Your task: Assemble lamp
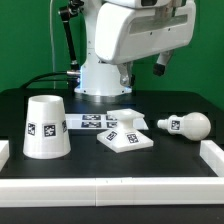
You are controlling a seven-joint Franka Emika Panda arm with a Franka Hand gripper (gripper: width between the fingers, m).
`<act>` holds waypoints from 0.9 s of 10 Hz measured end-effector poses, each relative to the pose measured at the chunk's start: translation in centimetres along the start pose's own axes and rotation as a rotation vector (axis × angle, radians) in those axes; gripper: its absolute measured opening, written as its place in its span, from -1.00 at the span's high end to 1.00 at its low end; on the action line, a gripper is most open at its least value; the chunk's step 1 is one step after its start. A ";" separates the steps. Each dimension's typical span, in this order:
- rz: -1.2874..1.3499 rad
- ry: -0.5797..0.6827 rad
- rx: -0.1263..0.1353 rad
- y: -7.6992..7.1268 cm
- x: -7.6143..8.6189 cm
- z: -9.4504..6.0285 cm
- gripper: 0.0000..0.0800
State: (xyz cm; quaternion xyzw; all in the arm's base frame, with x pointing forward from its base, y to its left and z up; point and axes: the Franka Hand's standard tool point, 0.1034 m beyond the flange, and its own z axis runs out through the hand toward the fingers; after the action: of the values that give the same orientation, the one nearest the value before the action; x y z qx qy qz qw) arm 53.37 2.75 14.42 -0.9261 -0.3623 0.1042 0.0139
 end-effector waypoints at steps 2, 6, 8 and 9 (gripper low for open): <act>0.000 0.000 0.000 0.0 0.0 0.0 -0.75; 0.000 0.003 -0.002 -0.1 -0.2 0.2 -0.75; -0.003 0.045 -0.035 -1.9 -2.1 1.3 -0.75; -0.012 0.080 -0.060 -3.0 -2.9 2.3 -0.75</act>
Offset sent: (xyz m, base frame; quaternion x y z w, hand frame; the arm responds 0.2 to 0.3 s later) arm 0.0000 0.0000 0.0000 0.0000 0.0000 0.0000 1.0000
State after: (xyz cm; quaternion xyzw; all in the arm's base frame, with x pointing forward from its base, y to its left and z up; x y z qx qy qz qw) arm 48.86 2.91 13.02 -0.9273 -0.3701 0.0561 0.0013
